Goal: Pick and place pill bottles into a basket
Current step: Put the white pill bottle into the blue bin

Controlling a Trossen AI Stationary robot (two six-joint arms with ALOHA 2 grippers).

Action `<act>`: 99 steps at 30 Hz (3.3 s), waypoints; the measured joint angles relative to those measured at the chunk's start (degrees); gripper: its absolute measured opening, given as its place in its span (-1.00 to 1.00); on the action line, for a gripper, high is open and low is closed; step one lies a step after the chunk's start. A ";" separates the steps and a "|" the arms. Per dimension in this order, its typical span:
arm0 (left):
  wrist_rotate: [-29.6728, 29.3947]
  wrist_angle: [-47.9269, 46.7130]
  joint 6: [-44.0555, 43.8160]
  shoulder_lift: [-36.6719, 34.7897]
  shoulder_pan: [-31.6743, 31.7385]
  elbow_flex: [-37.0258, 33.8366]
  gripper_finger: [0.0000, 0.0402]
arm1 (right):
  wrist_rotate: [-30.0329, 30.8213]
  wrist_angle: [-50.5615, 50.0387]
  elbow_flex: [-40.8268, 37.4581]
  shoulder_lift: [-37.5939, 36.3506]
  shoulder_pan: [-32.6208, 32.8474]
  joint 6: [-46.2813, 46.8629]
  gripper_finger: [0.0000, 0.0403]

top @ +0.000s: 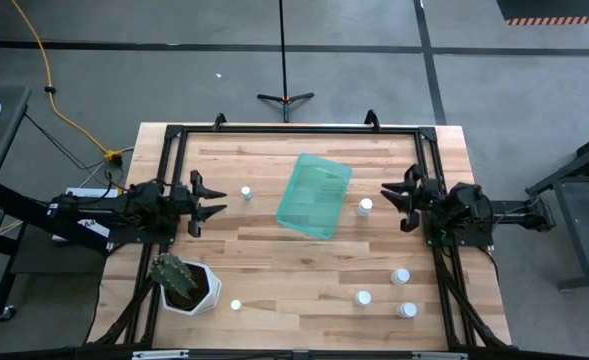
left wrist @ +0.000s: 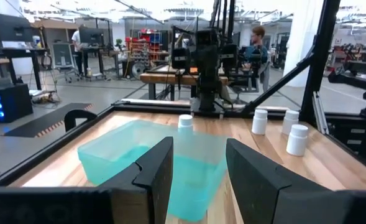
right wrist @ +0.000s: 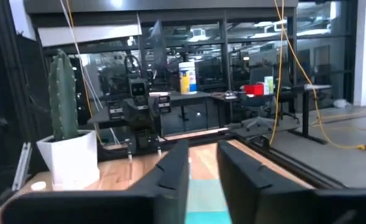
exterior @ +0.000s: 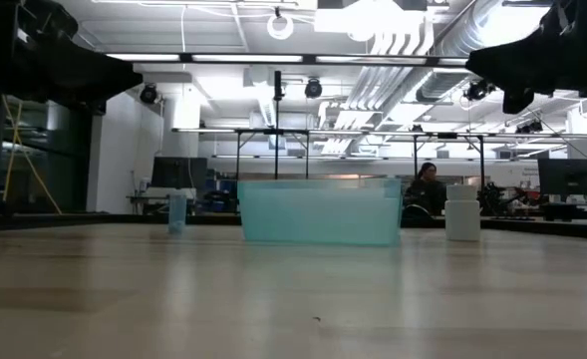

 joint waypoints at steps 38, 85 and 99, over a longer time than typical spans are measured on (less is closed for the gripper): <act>-5.67 3.53 -1.59 -0.02 0.00 0.00 -0.08 | 8.86 -19.74 29.88 27.92 0.00 -4.38 0.23; -9.11 3.03 -1.44 -0.02 0.00 0.00 -0.08 | 9.44 -34.38 28.94 55.45 -0.04 6.47 0.32; -9.09 3.01 -1.44 0.00 0.00 0.00 -0.08 | 6.34 -36.46 28.94 56.48 -0.04 8.74 0.46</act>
